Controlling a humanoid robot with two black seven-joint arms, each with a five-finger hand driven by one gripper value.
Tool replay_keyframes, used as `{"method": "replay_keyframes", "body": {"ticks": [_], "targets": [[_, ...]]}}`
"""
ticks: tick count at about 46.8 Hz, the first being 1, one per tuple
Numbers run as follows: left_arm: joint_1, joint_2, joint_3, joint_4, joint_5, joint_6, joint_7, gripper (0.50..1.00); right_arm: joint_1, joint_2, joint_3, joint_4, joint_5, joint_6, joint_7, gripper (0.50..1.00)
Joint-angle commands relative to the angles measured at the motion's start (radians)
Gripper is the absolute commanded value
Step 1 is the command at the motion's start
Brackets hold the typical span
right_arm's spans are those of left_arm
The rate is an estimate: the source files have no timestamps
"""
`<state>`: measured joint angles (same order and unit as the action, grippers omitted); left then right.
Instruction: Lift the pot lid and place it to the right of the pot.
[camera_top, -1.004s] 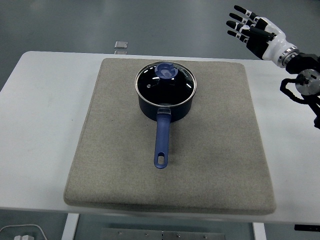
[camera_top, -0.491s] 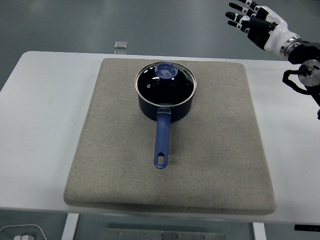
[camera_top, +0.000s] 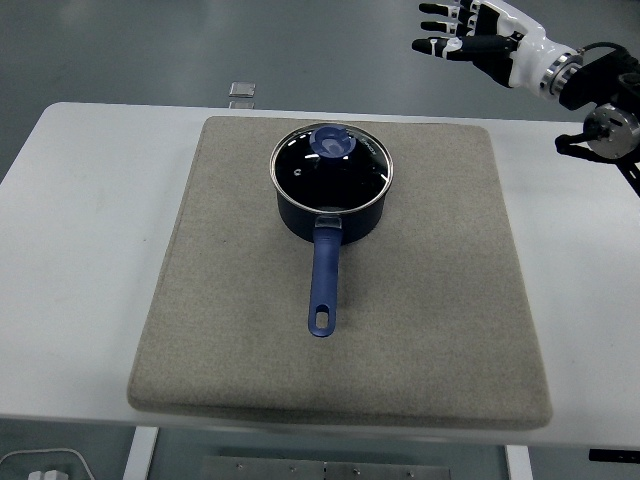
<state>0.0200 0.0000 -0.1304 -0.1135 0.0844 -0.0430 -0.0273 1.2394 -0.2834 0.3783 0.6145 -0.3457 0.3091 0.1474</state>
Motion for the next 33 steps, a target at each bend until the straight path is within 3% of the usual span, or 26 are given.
{"method": "replay_keyframes", "body": {"ticks": [1, 16, 33], "targets": [[0.000, 0.000, 0.000, 0.000, 0.000, 0.000, 0.001, 1.000, 0.015, 0.003, -0.002, 0.027, -0.030, -0.002, 0.000, 0.932], [0.000, 0.000, 0.000, 0.000, 0.000, 0.000, 0.000, 1.000, 0.072, 0.009, -0.013, 0.119, -0.277, -0.002, 0.000, 0.930], [0.000, 0.000, 0.000, 0.000, 0.000, 0.000, 0.000, 1.000, 0.150, 0.015, -0.177, 0.185, -0.550, -0.002, 0.001, 0.930]]}}
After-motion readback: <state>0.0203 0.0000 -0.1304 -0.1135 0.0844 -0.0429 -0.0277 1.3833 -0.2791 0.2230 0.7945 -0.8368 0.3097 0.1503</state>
